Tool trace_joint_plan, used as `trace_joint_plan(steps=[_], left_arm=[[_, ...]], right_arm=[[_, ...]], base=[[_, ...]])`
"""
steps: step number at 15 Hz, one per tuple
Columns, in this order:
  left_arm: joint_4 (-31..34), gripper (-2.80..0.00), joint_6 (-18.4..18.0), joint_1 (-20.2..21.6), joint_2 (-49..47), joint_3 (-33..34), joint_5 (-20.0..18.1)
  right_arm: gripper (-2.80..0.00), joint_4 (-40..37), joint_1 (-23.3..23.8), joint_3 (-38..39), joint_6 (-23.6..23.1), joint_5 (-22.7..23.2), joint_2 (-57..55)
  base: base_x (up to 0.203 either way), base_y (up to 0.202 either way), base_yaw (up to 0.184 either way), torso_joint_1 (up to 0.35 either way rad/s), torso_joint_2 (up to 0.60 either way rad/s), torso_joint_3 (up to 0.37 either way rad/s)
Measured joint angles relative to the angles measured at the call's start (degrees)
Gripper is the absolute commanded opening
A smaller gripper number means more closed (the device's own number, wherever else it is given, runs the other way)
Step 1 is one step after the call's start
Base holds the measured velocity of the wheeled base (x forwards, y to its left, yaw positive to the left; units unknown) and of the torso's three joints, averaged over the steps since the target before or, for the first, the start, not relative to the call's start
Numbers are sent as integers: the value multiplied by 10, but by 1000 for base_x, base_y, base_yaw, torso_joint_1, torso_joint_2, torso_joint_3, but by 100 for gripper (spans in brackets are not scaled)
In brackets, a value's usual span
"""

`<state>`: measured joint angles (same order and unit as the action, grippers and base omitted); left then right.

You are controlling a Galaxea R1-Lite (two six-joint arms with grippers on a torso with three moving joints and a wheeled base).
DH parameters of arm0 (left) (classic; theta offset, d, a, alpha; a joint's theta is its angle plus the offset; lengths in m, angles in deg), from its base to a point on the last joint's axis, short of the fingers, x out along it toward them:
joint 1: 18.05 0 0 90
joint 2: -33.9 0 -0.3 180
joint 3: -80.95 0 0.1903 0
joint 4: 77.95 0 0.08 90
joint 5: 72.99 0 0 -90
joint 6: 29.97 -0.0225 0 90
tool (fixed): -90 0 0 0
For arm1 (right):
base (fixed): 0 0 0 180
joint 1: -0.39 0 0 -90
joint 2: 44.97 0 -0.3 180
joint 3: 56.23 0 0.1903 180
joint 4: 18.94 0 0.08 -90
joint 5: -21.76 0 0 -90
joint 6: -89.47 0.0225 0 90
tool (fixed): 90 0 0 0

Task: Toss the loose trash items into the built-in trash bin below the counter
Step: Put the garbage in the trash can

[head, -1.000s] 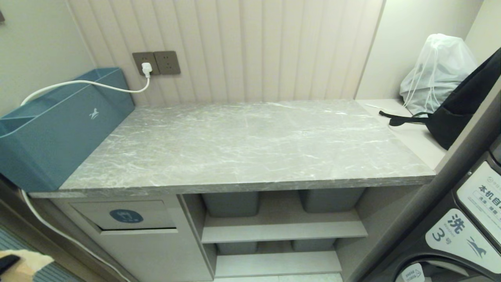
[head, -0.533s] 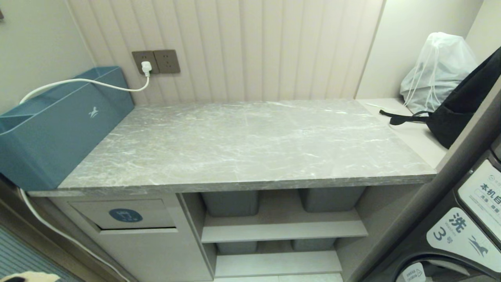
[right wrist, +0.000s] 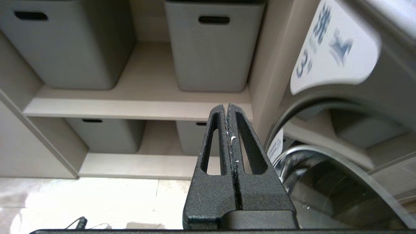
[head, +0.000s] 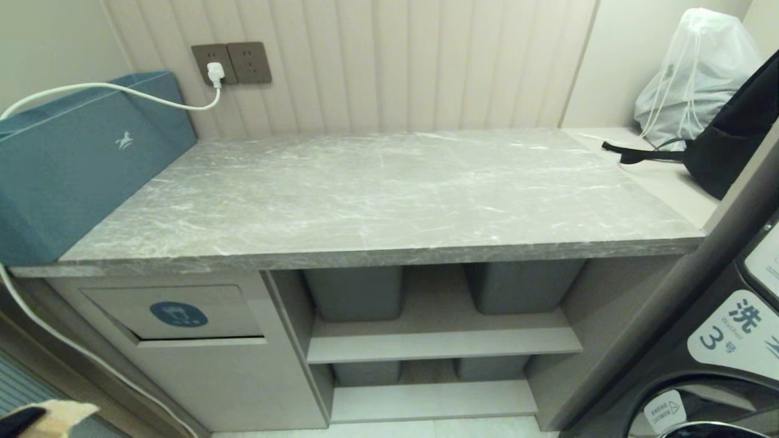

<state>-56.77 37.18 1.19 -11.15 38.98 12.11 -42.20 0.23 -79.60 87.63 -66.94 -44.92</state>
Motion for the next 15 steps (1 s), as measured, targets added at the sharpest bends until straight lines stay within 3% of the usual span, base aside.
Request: trace_joint_plan(steps=[8, 15], left_arm=[[-212, -280, 28, 1, -217, -17, -2], [-462, -280, 85, 0, -428, -11, -25]], right_arm=[[-280, -1, 0, 0, 0, 0, 0], [-280, -1, 0, 0, 0, 0, 0]], base=[[0, 0, 0, -203, 493, 285], [0, 0, 0, -169, 464, 295]])
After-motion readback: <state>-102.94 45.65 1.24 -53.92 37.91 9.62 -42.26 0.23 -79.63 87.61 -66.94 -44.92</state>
